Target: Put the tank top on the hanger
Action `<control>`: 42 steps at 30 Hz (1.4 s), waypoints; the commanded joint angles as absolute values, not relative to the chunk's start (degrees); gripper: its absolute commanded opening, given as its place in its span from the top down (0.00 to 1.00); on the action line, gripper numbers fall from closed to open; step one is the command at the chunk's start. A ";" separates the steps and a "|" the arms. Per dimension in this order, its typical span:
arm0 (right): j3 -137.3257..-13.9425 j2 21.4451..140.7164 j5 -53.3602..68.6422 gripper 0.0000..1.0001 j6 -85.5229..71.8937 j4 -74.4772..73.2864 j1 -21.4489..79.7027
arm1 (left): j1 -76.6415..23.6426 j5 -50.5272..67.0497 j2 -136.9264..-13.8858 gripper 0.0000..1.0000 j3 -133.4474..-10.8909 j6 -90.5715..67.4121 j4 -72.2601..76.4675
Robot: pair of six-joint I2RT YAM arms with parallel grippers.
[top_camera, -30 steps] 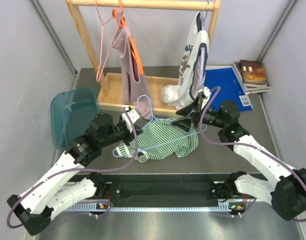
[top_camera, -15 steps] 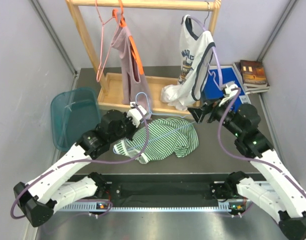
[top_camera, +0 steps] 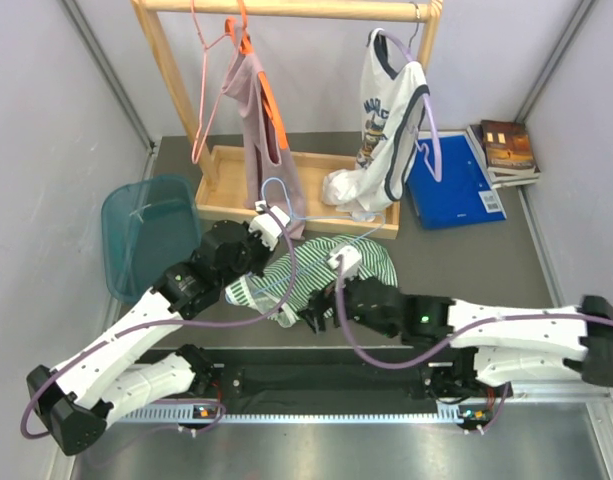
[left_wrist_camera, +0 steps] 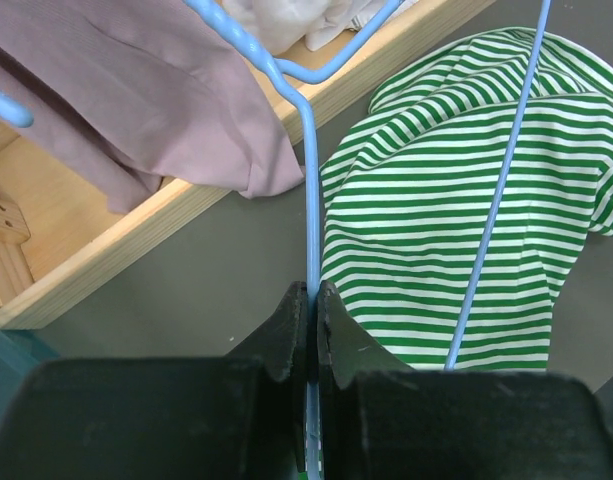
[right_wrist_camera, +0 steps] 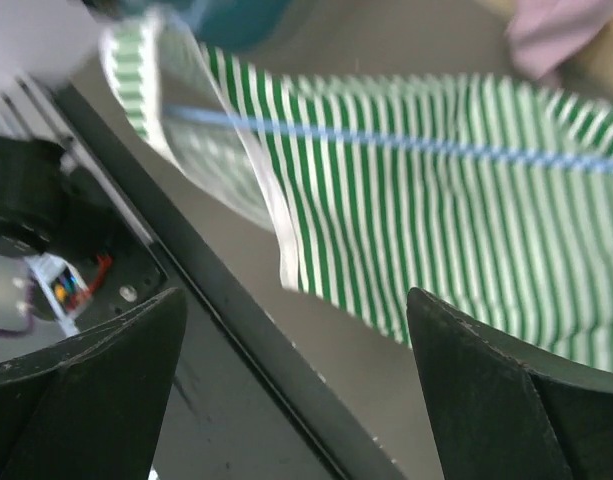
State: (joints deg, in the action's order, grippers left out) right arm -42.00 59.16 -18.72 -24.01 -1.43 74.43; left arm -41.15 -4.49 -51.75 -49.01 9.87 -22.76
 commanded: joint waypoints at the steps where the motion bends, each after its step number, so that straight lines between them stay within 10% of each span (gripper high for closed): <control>1: -45.35 68.54 -28.03 0.10 -32.50 1.58 78.05 | -41.40 -5.89 -50.19 1.00 -48.52 7.82 -18.02; 14: -52.72 90.69 -33.57 0.13 -35.07 5.02 79.89 | -41.40 -5.62 -47.90 1.00 -47.99 7.21 -17.58; 17: -56.07 94.21 -37.25 0.40 -36.03 -1.65 79.81 | -41.40 -5.71 -47.38 1.00 -47.73 7.38 -17.49; 19: -56.16 93.26 -40.67 0.81 -36.47 -6.21 79.80 | -41.40 -5.80 -47.20 1.00 -47.64 7.73 -17.49; 23: -52.31 85.27 -45.43 1.00 -36.91 -13.96 78.41 | -42.01 -3.43 -46.41 1.00 -47.11 8.53 -17.32; 35: -48.43 66.01 -42.10 0.85 -24.70 -27.16 60.48 | -52.20 -16.43 -47.90 1.00 -45.62 12.13 -18.02; 42: -46.15 64.34 -34.20 0.23 -32.95 -25.41 62.74 | -53.00 -16.88 -50.88 1.00 -45.53 9.59 -17.49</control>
State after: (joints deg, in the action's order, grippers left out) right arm -47.46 66.48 -38.74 -28.73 -25.45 60.64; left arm -52.40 -14.98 -49.34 -45.60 10.83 -19.73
